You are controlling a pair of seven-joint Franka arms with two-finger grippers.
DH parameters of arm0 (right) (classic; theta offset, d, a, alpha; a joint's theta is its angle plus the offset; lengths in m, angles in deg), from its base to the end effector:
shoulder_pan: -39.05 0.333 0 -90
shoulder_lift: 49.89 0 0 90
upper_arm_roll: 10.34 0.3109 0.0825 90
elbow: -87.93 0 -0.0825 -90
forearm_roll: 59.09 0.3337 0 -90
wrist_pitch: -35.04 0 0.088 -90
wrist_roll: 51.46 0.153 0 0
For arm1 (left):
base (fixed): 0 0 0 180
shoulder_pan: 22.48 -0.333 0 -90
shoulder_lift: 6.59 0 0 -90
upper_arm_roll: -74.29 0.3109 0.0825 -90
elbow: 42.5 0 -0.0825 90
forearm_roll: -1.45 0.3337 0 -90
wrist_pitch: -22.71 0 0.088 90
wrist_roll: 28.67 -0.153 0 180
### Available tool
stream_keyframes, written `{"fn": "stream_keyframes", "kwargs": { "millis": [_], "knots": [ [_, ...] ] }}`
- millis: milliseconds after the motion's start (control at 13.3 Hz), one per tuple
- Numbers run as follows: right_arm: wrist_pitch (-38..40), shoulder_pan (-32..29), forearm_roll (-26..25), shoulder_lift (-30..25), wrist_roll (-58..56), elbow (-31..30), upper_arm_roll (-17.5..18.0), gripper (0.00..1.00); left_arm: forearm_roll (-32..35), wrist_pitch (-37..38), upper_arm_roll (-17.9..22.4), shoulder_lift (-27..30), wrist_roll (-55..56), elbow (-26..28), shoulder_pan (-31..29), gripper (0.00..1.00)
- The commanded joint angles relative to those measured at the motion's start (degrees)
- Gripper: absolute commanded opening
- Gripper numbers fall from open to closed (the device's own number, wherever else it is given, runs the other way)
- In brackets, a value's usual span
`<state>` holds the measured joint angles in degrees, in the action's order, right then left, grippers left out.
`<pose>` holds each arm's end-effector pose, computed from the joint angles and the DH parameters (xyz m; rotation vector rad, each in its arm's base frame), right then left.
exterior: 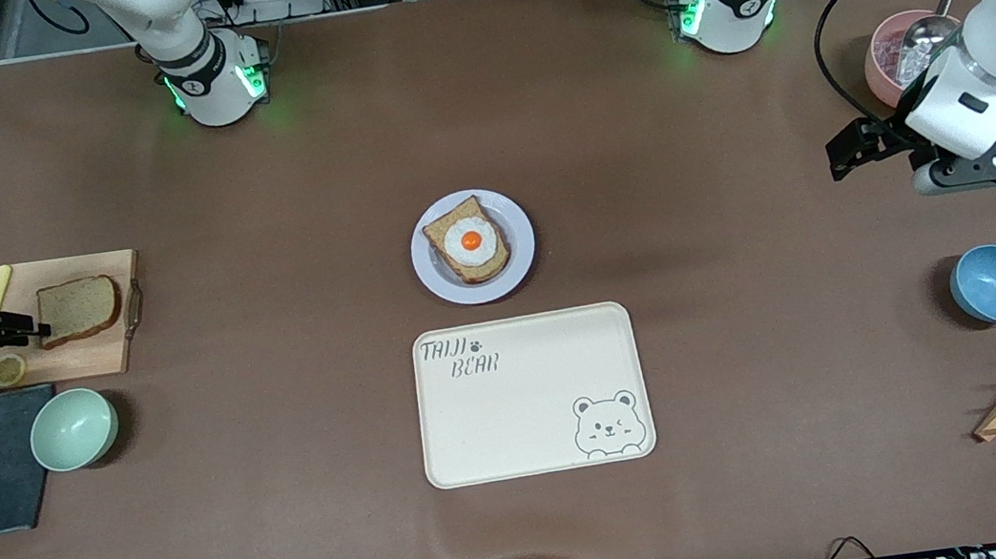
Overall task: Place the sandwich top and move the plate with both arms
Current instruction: 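Lower the right gripper and grasp the bread slice's crust edge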
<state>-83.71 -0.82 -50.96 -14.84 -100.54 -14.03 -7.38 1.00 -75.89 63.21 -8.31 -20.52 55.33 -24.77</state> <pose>0.4635 -0.3329 0.1809 -2.8085 -0.1679 0.1918 0.5138 -0.0795 0.5131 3.1304 -0.0155 -0.0279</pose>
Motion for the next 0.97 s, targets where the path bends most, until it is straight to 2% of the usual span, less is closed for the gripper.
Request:
{"fn": "stream_keyframes", "kwargs": {
  "millis": [0,225,375,450,525,899],
  "knots": [
    [0.18,-1.61,1.19,-2.0,-1.46,-2.54,0.99,0.57,-0.95,-1.77,-0.26,-0.57,0.72,0.44,-0.26,1.0],
    [0.98,-1.69,1.28,-2.7,-1.46,-2.72,0.99,0.54,-1.04,-2.21,-0.17,-0.66,0.72,0.53,-0.61,1.0],
    [1.85,-1.78,1.19,-2.88,-1.46,-2.81,0.99,0.47,-1.04,-3.52,-0.26,-0.57,0.72,1.57,-0.7,1.0],
    [1.94,-2.04,1.28,-2.88,-1.46,-2.81,0.99,0.38,-1.04,-4.66,-0.26,-0.48,0.72,2.54,-0.7,1.0],
    [2.03,-2.39,1.19,-2.79,-1.64,-2.81,0.99,0.35,-1.56,-5.89,-0.26,-0.14,0.72,3.42,-0.7,1.0],
    [1.95,-2.75,1.28,-2.35,-2.25,-2.81,0.99,0.31,-3.15,-6.87,-0.17,-0.13,0.72,3.87,-0.79,1.0]
  ]
}}
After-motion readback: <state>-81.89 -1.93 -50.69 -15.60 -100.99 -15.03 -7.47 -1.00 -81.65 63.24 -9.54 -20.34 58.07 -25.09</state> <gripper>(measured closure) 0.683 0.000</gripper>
